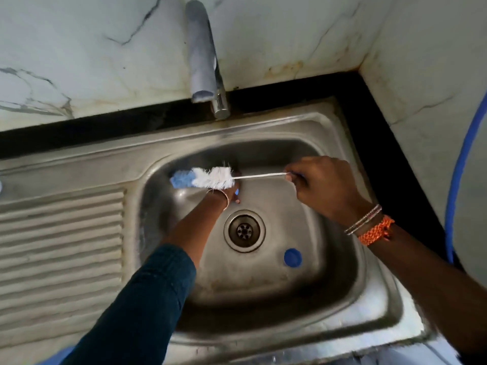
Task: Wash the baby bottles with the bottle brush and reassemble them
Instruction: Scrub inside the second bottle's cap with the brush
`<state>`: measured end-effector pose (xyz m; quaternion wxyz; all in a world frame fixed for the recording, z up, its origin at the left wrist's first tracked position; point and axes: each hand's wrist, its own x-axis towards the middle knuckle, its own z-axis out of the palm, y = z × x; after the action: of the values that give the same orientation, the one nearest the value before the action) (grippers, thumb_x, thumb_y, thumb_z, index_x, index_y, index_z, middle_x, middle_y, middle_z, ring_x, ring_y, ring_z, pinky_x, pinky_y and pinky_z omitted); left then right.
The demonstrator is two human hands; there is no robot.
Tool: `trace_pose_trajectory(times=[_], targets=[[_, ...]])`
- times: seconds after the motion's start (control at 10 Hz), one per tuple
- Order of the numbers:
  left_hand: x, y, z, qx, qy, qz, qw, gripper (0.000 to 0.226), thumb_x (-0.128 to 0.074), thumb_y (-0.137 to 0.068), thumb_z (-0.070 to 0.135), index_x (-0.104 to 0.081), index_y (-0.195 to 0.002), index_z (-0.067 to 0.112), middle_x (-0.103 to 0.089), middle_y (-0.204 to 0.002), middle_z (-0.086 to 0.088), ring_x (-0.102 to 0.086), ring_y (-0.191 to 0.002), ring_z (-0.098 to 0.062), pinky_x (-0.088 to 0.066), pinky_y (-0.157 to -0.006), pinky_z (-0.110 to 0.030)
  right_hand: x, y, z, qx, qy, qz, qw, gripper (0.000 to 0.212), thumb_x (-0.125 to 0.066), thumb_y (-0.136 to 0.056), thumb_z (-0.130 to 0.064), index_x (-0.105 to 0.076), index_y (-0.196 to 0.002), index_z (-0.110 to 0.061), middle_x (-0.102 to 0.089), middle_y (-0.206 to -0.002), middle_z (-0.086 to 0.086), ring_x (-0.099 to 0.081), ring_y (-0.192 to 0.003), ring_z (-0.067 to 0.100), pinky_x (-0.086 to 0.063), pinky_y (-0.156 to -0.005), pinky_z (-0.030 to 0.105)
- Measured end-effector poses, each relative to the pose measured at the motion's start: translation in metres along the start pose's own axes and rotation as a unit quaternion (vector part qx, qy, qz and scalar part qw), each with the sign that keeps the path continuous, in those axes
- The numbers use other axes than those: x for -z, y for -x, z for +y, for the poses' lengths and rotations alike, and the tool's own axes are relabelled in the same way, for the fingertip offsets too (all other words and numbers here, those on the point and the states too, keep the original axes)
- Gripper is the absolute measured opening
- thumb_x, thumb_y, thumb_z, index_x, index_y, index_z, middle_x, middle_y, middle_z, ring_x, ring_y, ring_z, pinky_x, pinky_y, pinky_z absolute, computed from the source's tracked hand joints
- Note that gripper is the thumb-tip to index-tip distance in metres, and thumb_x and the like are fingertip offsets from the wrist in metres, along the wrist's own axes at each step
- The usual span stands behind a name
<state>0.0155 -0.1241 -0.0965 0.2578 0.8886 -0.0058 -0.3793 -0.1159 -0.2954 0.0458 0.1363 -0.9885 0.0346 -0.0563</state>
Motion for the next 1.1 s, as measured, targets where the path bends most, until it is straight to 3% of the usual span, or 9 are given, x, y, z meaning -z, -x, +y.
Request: trace_pose_trajectory(times=[0.1,0.2,0.3,0.4,0.5,0.8,0.9,1.0,1.1], targets=[[-0.017,-0.012,-0.008,0.027,0.067,-0.01,0.997,0.049,-0.045,-0.099,0.033,-0.049,-0.131,-0.004,-0.059,-0.124,-0.02,-0.059,-0.084,-0.02,-0.053,-0.075,-0.02,-0.007,-0.004,0.004,0.007,-0.008,-0.01,1.0,0.01,-0.065,-0.079,-0.021,-0.072,-0.085,-0.023,-0.067,-0.077,0.0,-0.064,-0.067,0.029,-0.047,-0.055,0.031],[-0.014,0.009,-0.007,-0.013,0.01,0.025,1.0,0.044,-0.042,-0.099,0.034,-0.049,-0.133,0.006,-0.061,-0.119,-0.005,-0.06,-0.106,-0.021,-0.046,-0.078,-0.012,-0.005,0.0,0.003,0.0,-0.015,-0.013,1.0,0.011,-0.065,-0.082,-0.022,-0.073,-0.09,-0.024,-0.068,-0.08,-0.001,-0.064,-0.072,0.027,-0.045,-0.059,0.03],[-0.025,0.031,-0.002,-0.11,-0.126,0.103,0.981,0.036,-0.04,-0.099,0.034,-0.053,-0.124,0.011,-0.059,-0.123,-0.014,-0.055,-0.114,-0.031,-0.041,-0.085,-0.027,0.002,0.007,0.003,-0.021,-0.02,-0.014,0.999,0.014,-0.064,-0.086,-0.025,-0.073,-0.096,-0.025,-0.07,-0.089,-0.001,-0.065,-0.082,0.025,-0.045,-0.065,0.03],[-0.057,0.069,0.009,-0.12,-0.157,0.029,0.98,0.056,-0.031,-0.097,0.054,-0.057,-0.109,0.007,-0.061,-0.112,-0.021,-0.058,-0.105,-0.038,-0.045,-0.084,-0.039,0.011,0.017,0.002,-0.04,-0.013,-0.009,0.999,0.016,-0.061,-0.087,-0.027,-0.072,-0.098,-0.028,-0.071,-0.095,-0.002,-0.064,-0.089,0.024,-0.036,-0.067,0.027],[-0.09,0.098,0.024,0.048,-0.065,-0.157,0.984,0.089,-0.029,-0.081,0.079,-0.053,-0.122,0.005,-0.061,-0.117,-0.02,-0.063,-0.096,-0.035,-0.054,-0.084,-0.042,0.017,0.027,0.0,-0.051,-0.011,-0.005,0.999,0.018,-0.06,-0.089,-0.027,-0.072,-0.101,-0.027,-0.071,-0.098,0.0,-0.063,-0.093,0.025,-0.031,-0.066,0.025],[-0.121,0.107,0.038,0.117,-0.085,-0.241,0.96,0.055,-0.056,-0.09,0.037,-0.043,-0.13,0.002,-0.056,-0.116,-0.02,-0.059,-0.059,-0.027,-0.052,-0.051,-0.031,0.021,0.057,0.005,-0.066,0.001,-0.005,0.998,0.016,-0.057,-0.088,-0.028,-0.071,-0.095,-0.023,-0.069,-0.094,0.003,-0.063,-0.089,0.027,-0.033,-0.065,0.026],[-0.095,0.114,0.03,0.128,0.059,-0.238,0.961,0.042,-0.052,-0.089,0.036,-0.046,-0.119,0.008,-0.057,-0.09,-0.013,-0.059,-0.064,-0.022,-0.05,-0.057,-0.032,0.029,0.067,0.0,-0.071,0.0,0.0,0.997,0.018,-0.055,-0.087,-0.027,-0.071,-0.096,-0.023,-0.069,-0.096,0.003,-0.063,-0.092,0.028,-0.033,-0.065,0.026],[-0.059,0.125,0.012,0.118,0.379,-0.244,0.885,0.026,-0.047,-0.091,0.032,-0.054,-0.095,0.007,-0.058,-0.084,-0.011,-0.057,-0.073,-0.021,-0.051,-0.066,-0.033,0.036,0.076,-0.009,-0.054,-0.006,-0.017,0.998,0.038,-0.055,-0.091,-0.025,-0.059,-0.128,-0.023,-0.065,-0.12,0.007,-0.058,-0.113,0.028,-0.042,-0.079,0.031],[-0.021,0.146,-0.011,0.069,0.644,-0.169,0.743,0.026,-0.051,-0.09,0.024,-0.054,-0.091,-0.001,-0.056,-0.084,-0.015,-0.055,-0.074,-0.025,-0.056,-0.058,-0.033,0.043,0.081,-0.022,-0.053,-0.057,-0.024,0.997,0.046,-0.056,-0.09,-0.018,-0.049,-0.136,-0.015,-0.06,-0.126,0.013,-0.056,-0.115,0.032,-0.047,-0.091,0.037]])
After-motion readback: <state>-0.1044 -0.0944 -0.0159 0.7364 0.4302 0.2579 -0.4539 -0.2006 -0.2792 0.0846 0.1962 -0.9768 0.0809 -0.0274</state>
